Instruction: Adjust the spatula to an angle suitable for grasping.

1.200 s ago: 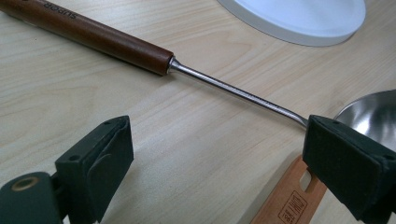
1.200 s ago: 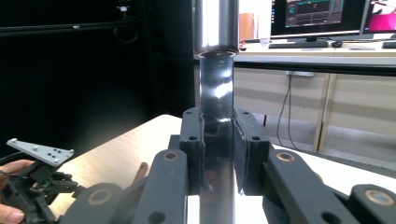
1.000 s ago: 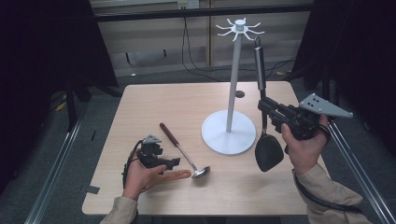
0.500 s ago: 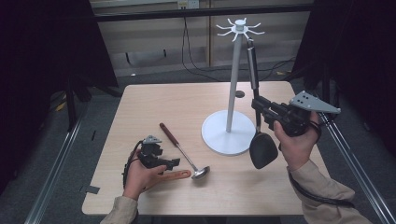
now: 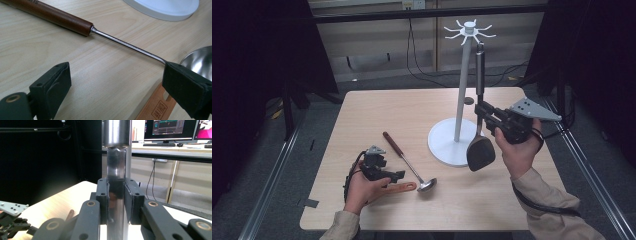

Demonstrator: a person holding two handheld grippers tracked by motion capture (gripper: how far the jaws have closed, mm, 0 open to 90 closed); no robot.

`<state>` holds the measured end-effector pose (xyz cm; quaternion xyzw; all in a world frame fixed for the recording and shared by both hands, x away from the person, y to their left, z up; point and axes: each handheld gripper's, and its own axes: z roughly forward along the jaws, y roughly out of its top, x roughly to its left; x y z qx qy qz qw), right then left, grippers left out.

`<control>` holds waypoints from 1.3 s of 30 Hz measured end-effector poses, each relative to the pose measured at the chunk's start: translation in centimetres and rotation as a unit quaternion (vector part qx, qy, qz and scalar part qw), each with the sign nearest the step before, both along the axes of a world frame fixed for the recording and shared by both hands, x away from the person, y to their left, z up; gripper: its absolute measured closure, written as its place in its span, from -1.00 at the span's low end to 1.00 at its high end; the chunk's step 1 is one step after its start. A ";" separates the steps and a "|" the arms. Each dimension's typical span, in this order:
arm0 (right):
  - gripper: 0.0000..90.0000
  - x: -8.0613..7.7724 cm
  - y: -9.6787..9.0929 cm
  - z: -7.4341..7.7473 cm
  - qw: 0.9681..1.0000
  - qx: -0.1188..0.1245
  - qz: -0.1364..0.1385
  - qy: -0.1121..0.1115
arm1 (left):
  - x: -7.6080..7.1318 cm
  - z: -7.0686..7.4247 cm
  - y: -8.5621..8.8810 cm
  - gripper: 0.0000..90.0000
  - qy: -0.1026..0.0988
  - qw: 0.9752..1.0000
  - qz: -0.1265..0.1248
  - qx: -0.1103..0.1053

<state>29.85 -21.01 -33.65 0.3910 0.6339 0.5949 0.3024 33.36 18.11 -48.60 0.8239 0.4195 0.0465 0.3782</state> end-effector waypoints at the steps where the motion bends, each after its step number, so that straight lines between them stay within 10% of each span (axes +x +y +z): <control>1: 0.68 0.2 0.1 -0.1 1.000 0.001 -0.003 0.001 | 0.0 0.0 0.0 -0.81 0.000 1.000 -0.002 0.002; 39: 0.51 2.2 2.5 -0.7 0.999 0.001 -0.031 -0.028 | 0.0 0.3 0.5 -0.81 -0.005 1.000 0.003 -0.001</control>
